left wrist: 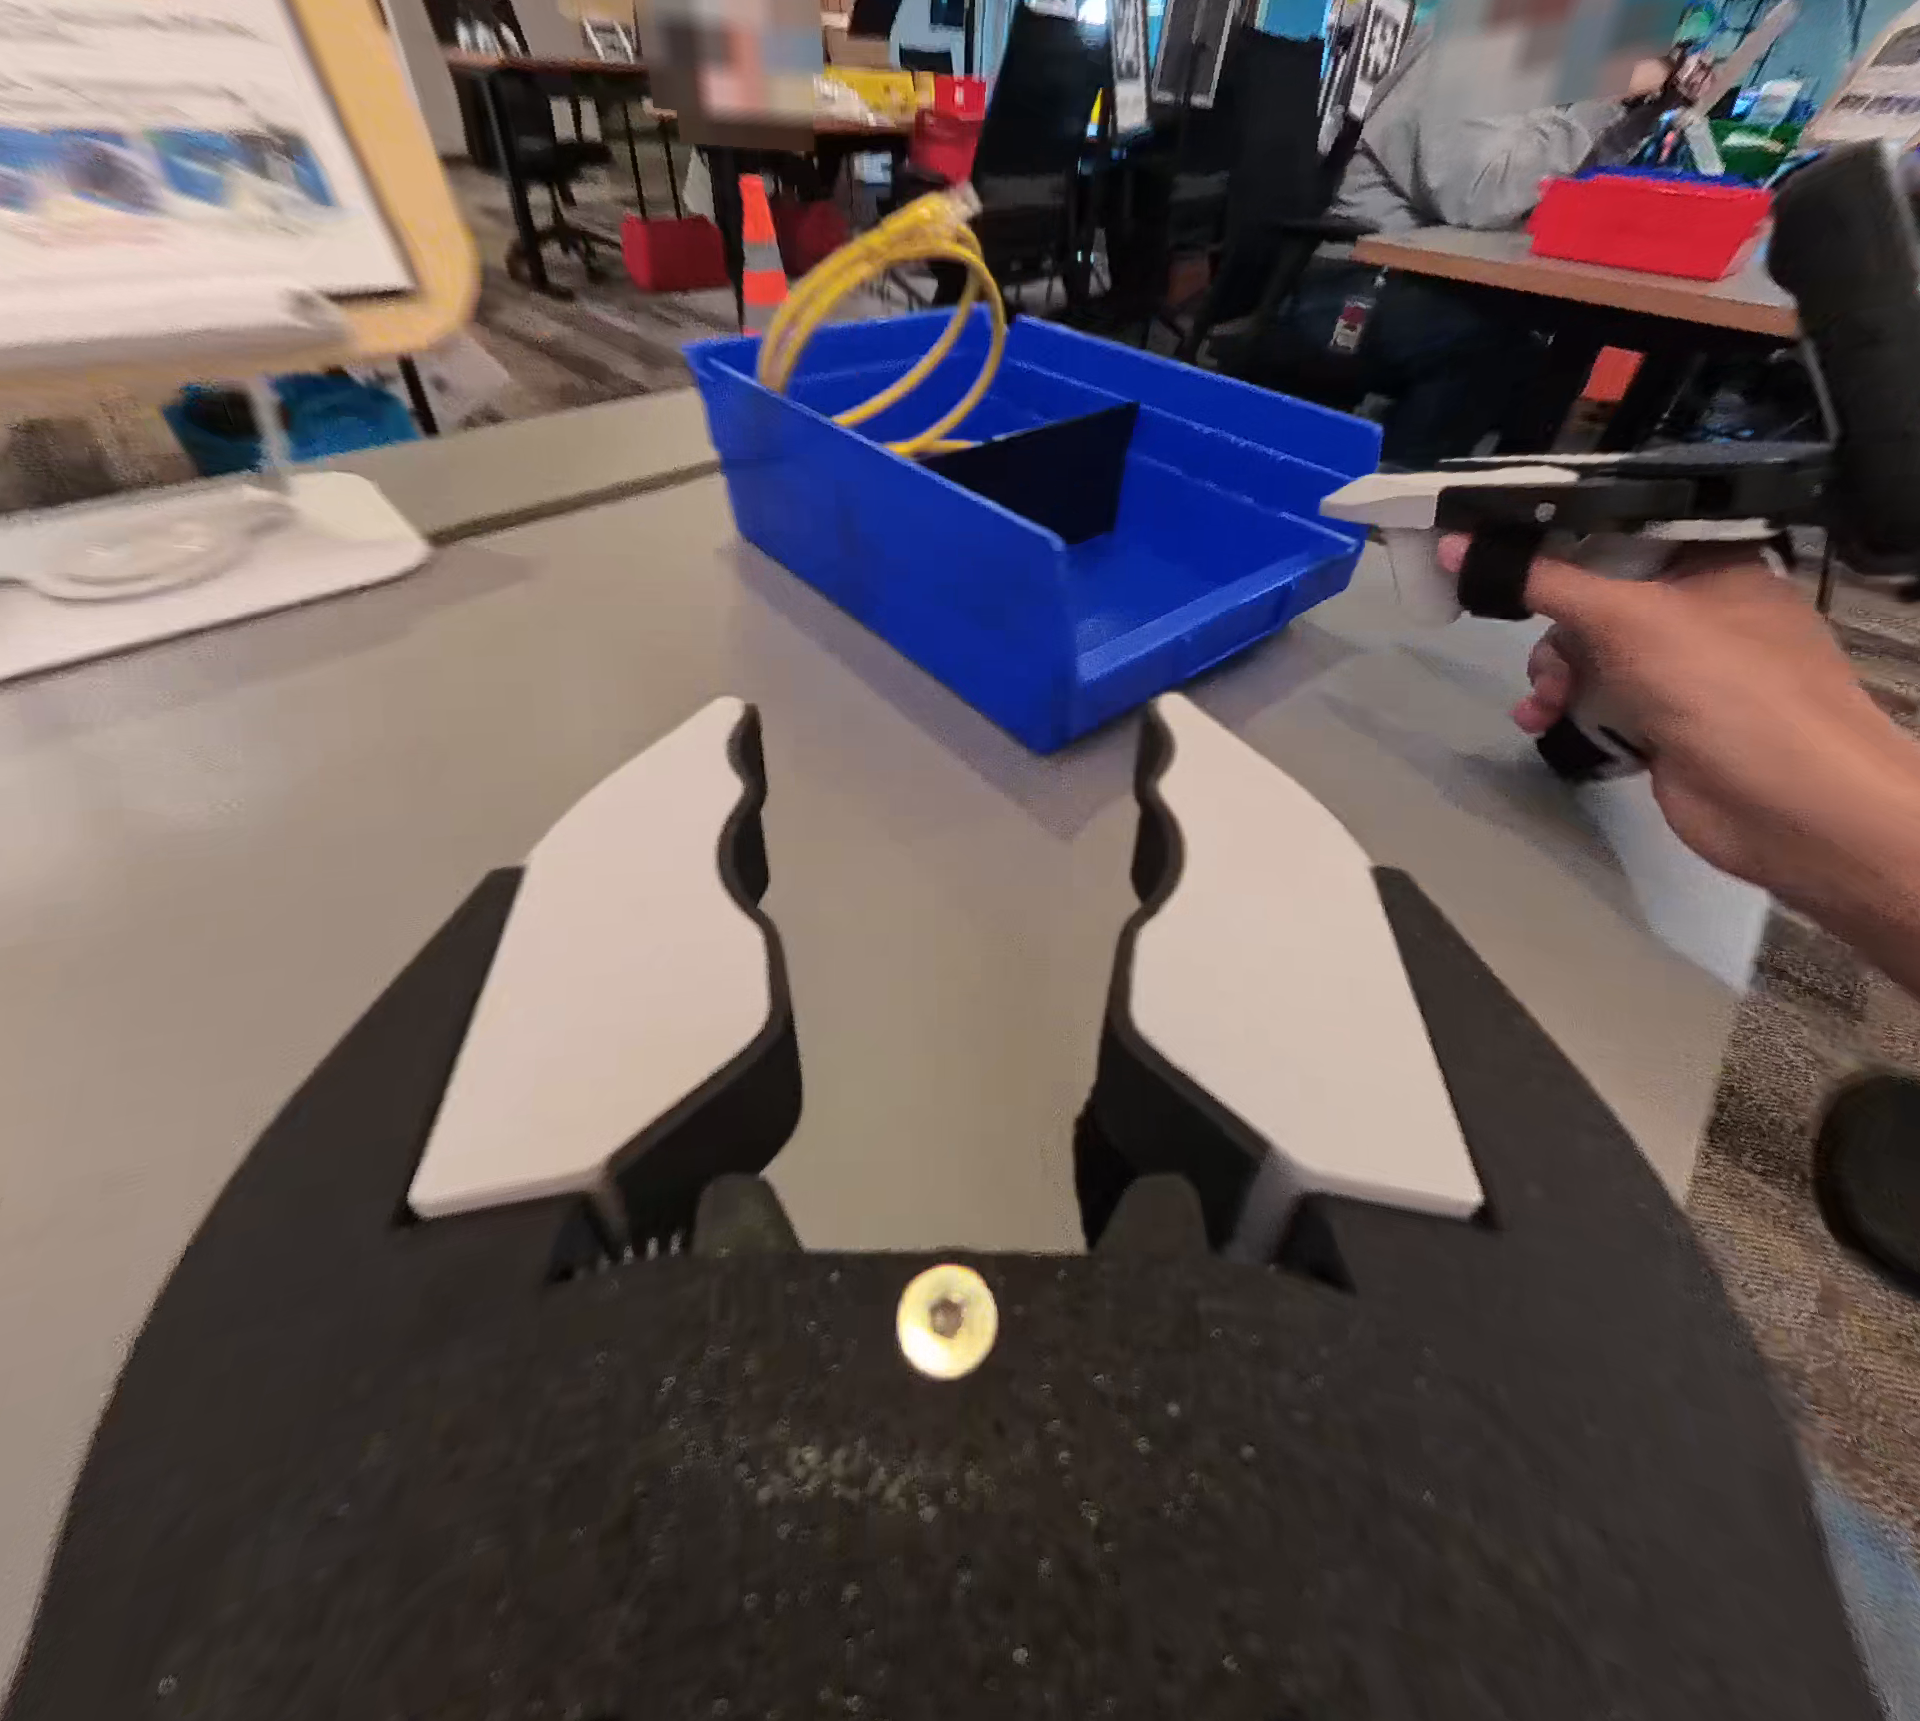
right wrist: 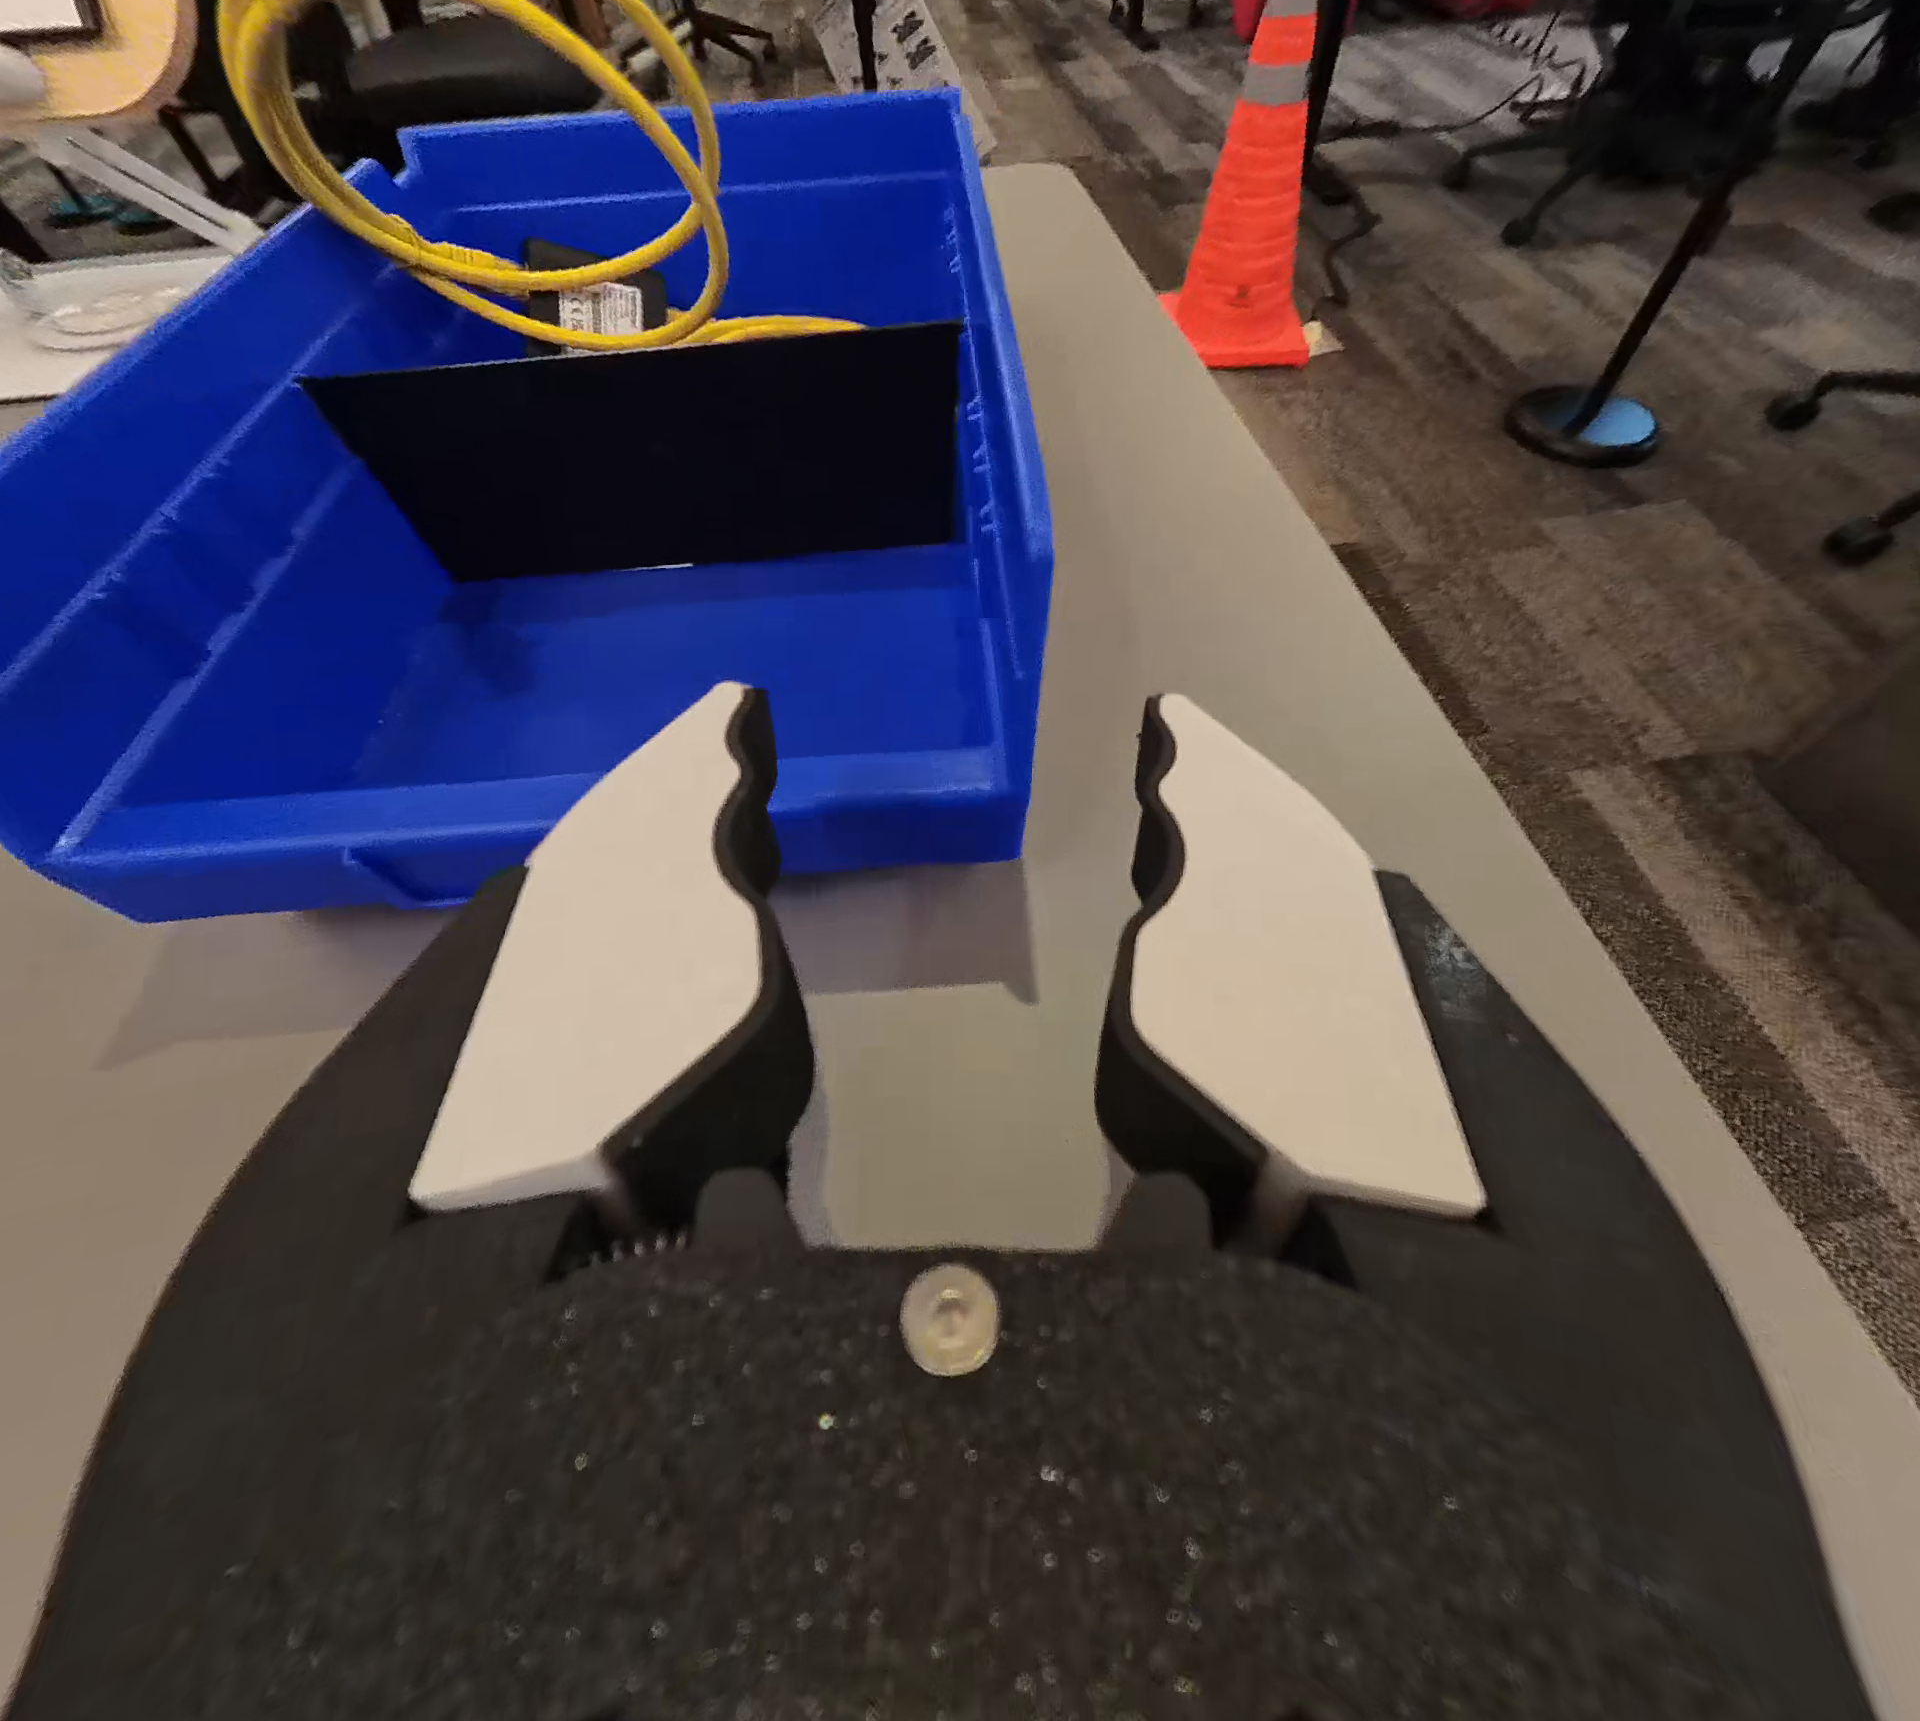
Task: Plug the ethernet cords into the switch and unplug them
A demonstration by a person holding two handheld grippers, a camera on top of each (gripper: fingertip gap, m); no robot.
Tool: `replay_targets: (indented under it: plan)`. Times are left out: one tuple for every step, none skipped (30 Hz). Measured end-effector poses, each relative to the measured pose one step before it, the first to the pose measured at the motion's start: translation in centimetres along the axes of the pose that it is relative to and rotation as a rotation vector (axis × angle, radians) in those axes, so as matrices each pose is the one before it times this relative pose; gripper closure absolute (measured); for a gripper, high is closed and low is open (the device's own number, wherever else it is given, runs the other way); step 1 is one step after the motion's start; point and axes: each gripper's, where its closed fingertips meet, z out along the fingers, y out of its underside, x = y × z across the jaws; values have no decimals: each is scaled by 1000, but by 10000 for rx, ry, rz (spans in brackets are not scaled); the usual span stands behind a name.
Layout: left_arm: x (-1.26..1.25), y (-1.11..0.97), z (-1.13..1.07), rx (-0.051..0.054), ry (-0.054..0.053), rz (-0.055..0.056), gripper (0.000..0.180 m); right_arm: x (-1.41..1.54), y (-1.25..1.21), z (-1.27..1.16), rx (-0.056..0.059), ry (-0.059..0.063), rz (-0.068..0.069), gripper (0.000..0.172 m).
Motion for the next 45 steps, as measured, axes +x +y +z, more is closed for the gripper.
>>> replay_targets:
  plan:
    - [876, 550, 2551, -309, -182, -99, 111, -80, 156, 412, -143, -99, -2, 105]
    - [357, 658, 2376, -341, -457, -104, 110, -89, 69, 435, -103, -91, -14, 105]
    - [162, 611, 2113, -323, -554, -138, 110, -97, -7, 448, -59, -80, 9, 105]
    - [299, 484, 1799, -232, -439, -53, 111, -100, 4, 427, -58, -85, 45, 105]
    - [540, 249, 1469, -85, -230, -82, 113, -152, 40, 399, -63, -111, 58, 106]
    - [723, -66, 1138, 57, -40, -165, 115, -199, 57, 325, -67, -136, 88, 106]
    - [652, -334, 862, 170, -9, -79, 116, -214, 41, 231, -49, -132, 98, 106]
    - [233, -365, 758, 144, -248, 115, 117, -220, 17, 189, -27, -126, 74, 106]
    - [-212, -127, 730, -19, -482, 170, 120, -45, 52, 156, -51, -21, 54, 106]
    - [-121, 202, 826, -220, -349, 43, 122, 104, 51, 157, -42, 95, 76, 107]
    - [217, 441, 877, -376, -33, -155, 122, 128, 35, 205, -23, 140, 105, 111]
    - [87, 520, 800, -417, -28, -233, 126, 54, 87, 239, -95, 93, 52, 113]
    - [-236, 565, 644, -409, -156, -199, 140, -16, 54, 240, -98, 66, -14, 117]
    - [225, 345, 429, -318, 194, -181, 162, 433, -38, 161, -18, 388, 23, 125]
    - [-266, -43, 190, -99, -152, -243, 165, 674, 19, 123, -59, 536, 16, 146]
    - [-391, -66, 45, -131, -216, 114, 167, 410, 135, 67, -158, 259, -48, 163]
    - [-376, -31, 50, -188, -241, 211, 169, -164, 73, -35, -57, -237, -57, 168]
    - [-336, -29, 3, -125, -225, 199, 171, -335, 71, -43, -48, -290, 325, 169]
    - [-250, -24, -81, -64, -163, 140, 173, -212, 37, -105, -20, -23, 224, 169]
    - [-293, -75, -231, 24, -113, 79, 175, -225, -185, -226, 109, 187, -268, 169]
    - [-290, -131, -362, 61, 59, -115, 175, -309, -319, -386, 84, 230, -422, 170]
    - [-401, -151, -462, 73, 143, -174, 175, -452, -327, -525, 2, 31, -14, 170]
    - [-491, -210, -589, 93, 155, -137, 175, -638, -459, -595, 204, -159, 239, 169]
    - [-655, -220, -726, 115, 89, -65, 175, -848, -438, -613, 268, -225, 164, 169]
    - [-878, -256, -892, 181, -42, 48, 175, -1034, -175, -507, 101, -163, 45, 169]
    - [-1090, -235, -1000, 178, -117, 79, 176, -1243, -67, -474, 72, -143, 23, 169]
    - [-1311, -156, -1023, 123, -130, 17, 176, -1456, -80, -454, 142, -163, -11, 168]
    - [-1526, -116, -1032, 126, -135, -40, 176, -1674, -109, -348, 140, -218, -19, 168]
    - [-1693, -72, -1014, 101, -153, -49, 176, -1878, -109, -191, 71, -230, -70, 168]
    - [-1868, 35, -975, 42, -190, -59, 176, -2012, -96, -82, 54, -224, -164, 168]
    - [-1981, 72, -942, 29, -184, -69, 176, -2136, -21, 24, 30, -240, -169, 168]
    - [-2113, 104, -884, 2, -193, -23, 176, -2207, 113, 126, -7, -243, -155, 168]
    - [-2211, 137, -731, -27, -195, 47, 176, -2279, 270, 244, -30, -259, -139, 168]
    - [-2258, 222, -564, -45, -177, 69, 176, -2286, 415, 409, -43, -246, -172, 168]
    - [-2217, 278, -439, -43, -178, 56, 176, -2221, 520, 535, -65, -197, -230, 168]
    - [-2075, 310, -349, -33, -205, 80, 176, -2105, 622, 634, -118, -138, -294, 168]
    - [-1800, 356, -284, -43, -231, 144, 176, -1875, 703, 734, -195, -75, -323, 169]
    - [-1501, 374, -223, -67, -235, 190, 176, -1615, 697, 735, -232, -67, -232, 169]
    - [-1252, 369, -91, -107, -202, 149, 177, -1363, 633, 673, -217, -106, -66, 169]
    - [-989, 317, 92, -97, -124, -27, 177, -1100, 442, 519, -111, -168, 109, 169]
    - [-816, 217, 167, -12, -109, -151, 177, -876, 5, 313, 175, -161, 101, 169]
    - [-569, 166, 211, 88, -68, -78, 177, -624, 105, 177, -28, -55, 29, 169]
    - [-406, 335, 276, 58, -50, -21, 177, -421, 142, 141, -127, 8, -51, 168]
    - [-314, 671, 329, -72, -48, -127, 177, -235, 117, 127, -87, 28, -99, 168]
    - [-344, 996, 353, -149, -86, -215, 176, -266, 100, 94, -11, -125, -149, 167]
